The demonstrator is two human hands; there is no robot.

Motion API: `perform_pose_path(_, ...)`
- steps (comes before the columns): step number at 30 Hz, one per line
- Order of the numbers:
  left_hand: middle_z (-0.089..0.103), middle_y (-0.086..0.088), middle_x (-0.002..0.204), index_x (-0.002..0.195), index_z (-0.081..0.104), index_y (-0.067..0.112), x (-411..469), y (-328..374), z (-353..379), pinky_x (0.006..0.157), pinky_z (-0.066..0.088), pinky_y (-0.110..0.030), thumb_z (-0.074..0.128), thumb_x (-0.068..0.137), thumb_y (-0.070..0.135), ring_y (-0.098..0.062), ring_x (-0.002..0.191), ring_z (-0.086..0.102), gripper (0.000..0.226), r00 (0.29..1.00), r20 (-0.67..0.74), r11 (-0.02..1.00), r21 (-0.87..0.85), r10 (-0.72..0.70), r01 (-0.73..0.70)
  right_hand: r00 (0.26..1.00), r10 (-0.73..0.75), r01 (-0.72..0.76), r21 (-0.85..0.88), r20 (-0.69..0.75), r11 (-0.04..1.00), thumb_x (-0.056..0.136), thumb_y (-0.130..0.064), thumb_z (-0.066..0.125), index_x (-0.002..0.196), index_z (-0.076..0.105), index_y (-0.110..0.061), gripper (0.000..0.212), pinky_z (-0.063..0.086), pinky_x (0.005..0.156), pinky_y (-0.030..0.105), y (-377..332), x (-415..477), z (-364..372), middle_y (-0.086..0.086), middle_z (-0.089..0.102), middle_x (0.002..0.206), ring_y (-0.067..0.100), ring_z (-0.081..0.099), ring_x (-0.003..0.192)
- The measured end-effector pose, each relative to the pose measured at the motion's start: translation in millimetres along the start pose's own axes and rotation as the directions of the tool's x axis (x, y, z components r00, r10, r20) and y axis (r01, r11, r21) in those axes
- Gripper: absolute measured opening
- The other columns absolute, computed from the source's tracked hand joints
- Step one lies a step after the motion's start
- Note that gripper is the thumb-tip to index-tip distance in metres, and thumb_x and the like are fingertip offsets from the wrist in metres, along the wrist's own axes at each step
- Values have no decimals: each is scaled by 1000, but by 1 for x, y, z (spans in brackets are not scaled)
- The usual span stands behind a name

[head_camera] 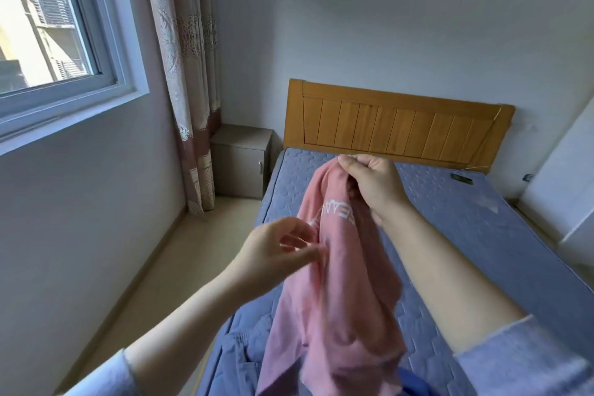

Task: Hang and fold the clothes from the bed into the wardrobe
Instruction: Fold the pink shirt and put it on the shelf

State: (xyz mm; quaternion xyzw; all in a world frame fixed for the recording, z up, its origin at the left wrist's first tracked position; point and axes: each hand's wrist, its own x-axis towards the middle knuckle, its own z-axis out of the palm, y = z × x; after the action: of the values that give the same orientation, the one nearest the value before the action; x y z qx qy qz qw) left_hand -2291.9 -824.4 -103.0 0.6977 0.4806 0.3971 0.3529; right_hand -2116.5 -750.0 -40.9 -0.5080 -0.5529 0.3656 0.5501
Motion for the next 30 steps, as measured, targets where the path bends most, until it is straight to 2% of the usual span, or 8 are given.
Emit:
perform_pose_path(3,57,17,73,86,62,19,-7,3,10,68,50,-20,84,65,50,-2,67,56,43,989,147,1000,-9,5,-4,1000,9,-9,38,-3,999,95,-13,60,75,66,-9,22,37,38,15,-7,7,-2,-10,49,41,1,44,35)
perform_pose_path(5,33,13,61,68,46,13,-5,5,15,53,31,-19,83,67,46,-3,57,31,50,992,103,987,139,67,-81,1000,19,-18,65,-17,998,95,-13,60,75,66,-10,22,37,37,13,-10,11,-4,-11,49,41,0,44,35)
perform_pose_path(7,27,9,59,62,39,8,2,9,15,50,24,-22,81,73,28,-6,55,25,48,994,24,975,195,106,-109,999,33,-29,95,-40,995,96,-13,60,73,65,-11,23,38,38,13,-11,14,-6,-8,51,44,1,45,36)
perform_pose_path(12,41,-4,59,69,53,-5,23,16,7,54,32,-30,77,79,26,-10,57,34,41,991,-107,992,105,75,-64,993,100,-112,220,63,969,100,-4,49,96,66,-3,17,54,56,16,-7,11,-11,11,67,78,10,65,59)
perform_pose_path(15,45,-13,61,73,59,-9,42,19,4,55,36,-37,74,82,27,-14,60,38,40,969,-247,997,72,9,10,991,91,-105,156,95,982,98,-2,49,108,64,-2,17,57,67,21,0,3,-19,14,69,90,17,67,75)
perform_pose_path(21,40,7,52,62,62,1,62,6,7,47,30,-21,73,82,27,-7,48,33,34,938,-328,993,-4,-114,120,974,66,-69,6,219,998,94,-10,60,97,71,-13,12,57,72,23,16,-35,-37,4,74,84,13,68,77)
perform_pose_path(25,41,6,44,69,66,0,71,5,8,41,30,-19,73,81,29,-8,41,34,32,911,-359,978,-132,-201,164,930,74,-28,-133,360,991,83,-18,76,96,74,-21,14,55,75,21,34,-65,-33,-1,75,92,9,68,81)
perform_pose_path(30,47,7,43,67,68,2,78,8,5,44,36,-21,74,80,30,-7,40,40,31,902,-365,970,-164,-230,181,934,-45,120,-192,355,974,76,-26,82,98,71,-32,26,56,78,23,42,-75,-27,-12,72,94,6,68,90)
